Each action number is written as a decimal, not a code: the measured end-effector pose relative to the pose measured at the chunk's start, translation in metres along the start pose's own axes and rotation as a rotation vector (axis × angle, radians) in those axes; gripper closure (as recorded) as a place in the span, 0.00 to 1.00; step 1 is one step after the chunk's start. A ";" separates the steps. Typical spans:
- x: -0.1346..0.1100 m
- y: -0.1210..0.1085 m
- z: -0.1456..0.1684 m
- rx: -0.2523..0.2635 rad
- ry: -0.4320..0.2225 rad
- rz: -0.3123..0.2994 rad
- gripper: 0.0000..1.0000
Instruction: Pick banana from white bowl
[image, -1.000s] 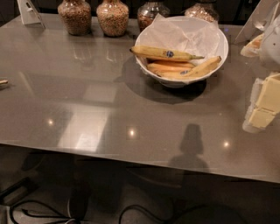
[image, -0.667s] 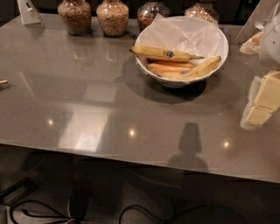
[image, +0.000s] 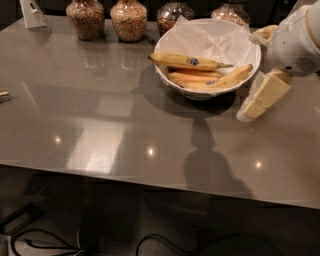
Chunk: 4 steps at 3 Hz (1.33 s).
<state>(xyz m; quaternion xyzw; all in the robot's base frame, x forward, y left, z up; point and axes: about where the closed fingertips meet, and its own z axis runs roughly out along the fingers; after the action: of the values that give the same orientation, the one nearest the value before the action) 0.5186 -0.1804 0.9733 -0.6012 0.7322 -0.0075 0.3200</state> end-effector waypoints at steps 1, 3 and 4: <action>-0.030 -0.040 0.033 0.076 -0.159 -0.023 0.00; -0.062 -0.074 0.068 0.123 -0.250 -0.050 0.00; -0.059 -0.093 0.084 0.181 -0.242 -0.112 0.00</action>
Offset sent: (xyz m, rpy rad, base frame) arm 0.1628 0.0975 0.0038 0.2569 -0.2870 0.1322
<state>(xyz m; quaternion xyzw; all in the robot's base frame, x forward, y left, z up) 0.6444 -0.1224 0.9710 -0.6064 0.6499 -0.0188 0.4577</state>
